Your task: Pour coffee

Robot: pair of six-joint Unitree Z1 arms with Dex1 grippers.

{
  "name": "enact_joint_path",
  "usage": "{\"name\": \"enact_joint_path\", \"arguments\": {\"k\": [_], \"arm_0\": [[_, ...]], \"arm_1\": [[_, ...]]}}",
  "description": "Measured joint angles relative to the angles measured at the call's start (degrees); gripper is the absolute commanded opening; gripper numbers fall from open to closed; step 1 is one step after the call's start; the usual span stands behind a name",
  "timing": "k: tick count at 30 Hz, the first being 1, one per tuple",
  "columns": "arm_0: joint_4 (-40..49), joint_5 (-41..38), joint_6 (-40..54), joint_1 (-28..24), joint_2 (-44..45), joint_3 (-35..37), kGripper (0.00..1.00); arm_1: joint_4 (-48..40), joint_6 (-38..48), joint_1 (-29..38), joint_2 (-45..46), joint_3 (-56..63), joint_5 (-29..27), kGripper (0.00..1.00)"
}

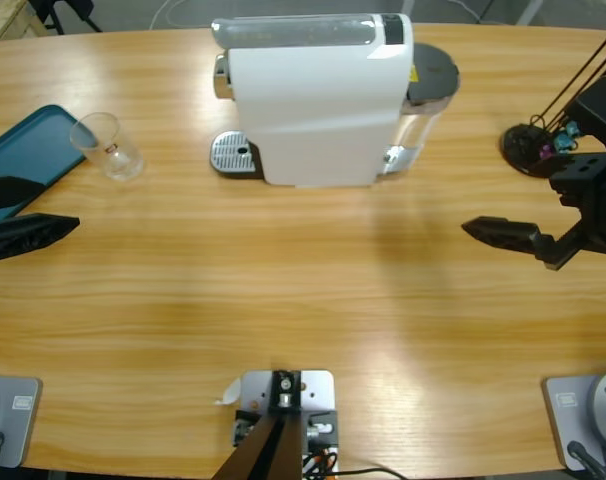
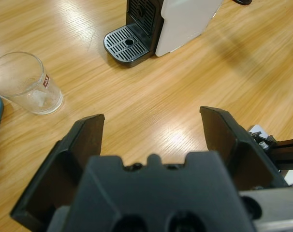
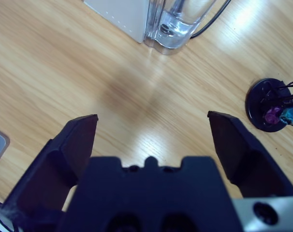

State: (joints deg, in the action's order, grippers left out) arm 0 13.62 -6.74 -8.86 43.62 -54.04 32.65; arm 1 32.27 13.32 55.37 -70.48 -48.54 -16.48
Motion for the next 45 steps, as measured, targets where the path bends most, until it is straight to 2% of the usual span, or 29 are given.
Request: {"name": "enact_joint_path", "arguments": {"k": [21, 23, 25, 27, 31, 39, 45], "arm_0": [[0.2, 0.0, 0.0, 0.0, -0.18, 0.55, 0.849], [1.72, -0.22, -0.04, 0.0, -0.17, 2.82, 0.833], [3.34, -0.76, -0.49, 0.0, -0.17, 7.36, 0.735], [4.74, -1.67, -1.89, 0.0, -0.83, 13.54, 0.729], [4.13, -7.49, -10.55, -0.91, -6.24, 23.11, 0.734], [-6.7, -31.29, -34.61, -15.29, -18.16, 23.34, 0.729], [-17.58, -38.57, -49.47, -18.93, -24.14, 22.28, 0.729]], "arm_1": [[-0.61, 0.0, 0.0, -0.51, 0.03, -0.11, 0.964], [-0.61, 0.01, 0.0, -0.51, 0.03, -0.12, 0.954], [-0.62, 0.05, 0.0, -0.51, 0.03, -0.11, 0.945], [-0.62, 0.06, 0.0, -0.52, 0.03, -0.12, 0.945], [-0.62, 0.13, 0.0, -0.57, 0.03, -0.12, 0.932], [-0.62, 0.13, 0.0, -0.57, 0.17, -0.12, 0.931], [-0.62, 0.13, 0.0, -0.57, 0.2, -0.12, 0.931]]}}
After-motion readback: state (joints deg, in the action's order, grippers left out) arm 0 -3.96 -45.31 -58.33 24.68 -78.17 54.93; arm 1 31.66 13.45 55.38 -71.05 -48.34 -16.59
